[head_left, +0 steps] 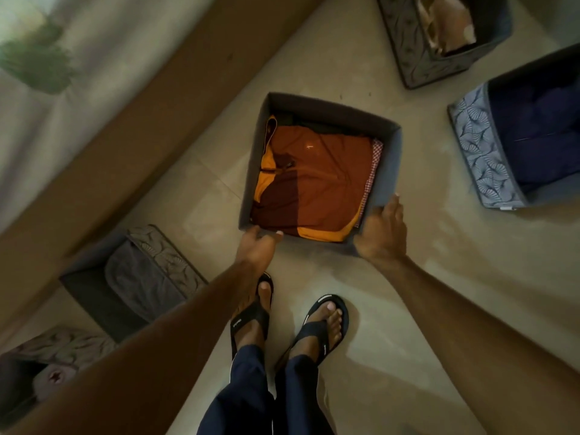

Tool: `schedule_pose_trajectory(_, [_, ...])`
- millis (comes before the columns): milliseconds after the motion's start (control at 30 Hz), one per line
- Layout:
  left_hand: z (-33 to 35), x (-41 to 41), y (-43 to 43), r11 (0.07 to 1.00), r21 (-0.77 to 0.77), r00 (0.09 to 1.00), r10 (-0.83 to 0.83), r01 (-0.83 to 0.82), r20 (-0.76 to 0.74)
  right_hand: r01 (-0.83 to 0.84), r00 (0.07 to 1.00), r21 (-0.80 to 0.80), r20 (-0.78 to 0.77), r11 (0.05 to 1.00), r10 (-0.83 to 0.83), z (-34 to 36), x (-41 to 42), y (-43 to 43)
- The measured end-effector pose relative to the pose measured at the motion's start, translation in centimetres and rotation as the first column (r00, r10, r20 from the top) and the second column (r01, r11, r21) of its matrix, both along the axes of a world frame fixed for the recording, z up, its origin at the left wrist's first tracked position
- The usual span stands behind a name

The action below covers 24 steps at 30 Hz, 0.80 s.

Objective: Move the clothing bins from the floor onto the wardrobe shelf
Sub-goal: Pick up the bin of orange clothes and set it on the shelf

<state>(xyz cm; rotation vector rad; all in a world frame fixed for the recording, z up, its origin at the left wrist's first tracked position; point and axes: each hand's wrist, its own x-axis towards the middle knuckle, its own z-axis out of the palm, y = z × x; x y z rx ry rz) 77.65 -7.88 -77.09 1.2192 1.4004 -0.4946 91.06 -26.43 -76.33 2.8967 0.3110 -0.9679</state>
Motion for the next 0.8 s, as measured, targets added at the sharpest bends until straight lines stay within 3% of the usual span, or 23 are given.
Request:
schedule_pose_trajectory(133, [0.2,1.6,1.7,0.992,0.122,0.992,-0.013,-0.002,0.124,-0.194,0.979,-0.092,-0.077,0.977,0.187,0.8,-2.3,-2.5])
schedule_pose_trajectory(233, [0.4,2.4,3.5,0.983,0.164,0.976,-0.116,0.086,0.186,-0.327,0.941,-0.193,-0.153,0.925,0.301,2.0,-5.5,-2.2])
schedule_pose_trajectory(333, [0.8,2.7,3.3,0.95,0.161,0.941,-0.293,0.267,0.168,-0.368,0.918,-0.113,-0.203,0.923,0.341,2.9,-7.1,-0.3])
schedule_pose_trajectory(433, [0.6,2.0,1.5,0.898,0.133,0.889,-0.436,0.42,0.136,-0.289,0.933,0.022,-0.216,0.957,0.286,3.1,-6.7,1.0])
schedule_pose_trajectory(533, [0.1,1.7,-0.1,0.864,0.083,0.858,-0.503,0.496,0.107,-0.171,0.975,0.154,-0.113,0.973,0.189,2.4,-4.4,0.9])
schedule_pose_trajectory(667, [-0.6,2.3,-0.2,0.876,0.142,0.881,-0.47,0.46,0.047,-0.12,0.982,0.052,0.153,0.991,0.111,0.4,0.5,-1.4])
schedule_pose_trajectory(733, [-0.7,2.4,0.8,0.875,0.182,0.888,-0.46,0.448,0.024,-0.014,0.994,0.023,0.106,1.0,0.011,-0.3,3.0,-3.1])
schedule_pose_trajectory(800, [-0.7,2.5,1.9,0.84,0.242,0.867,-0.499,0.485,-0.008,0.056,0.997,0.061,-0.054,0.997,-0.053,-0.7,4.3,-4.4])
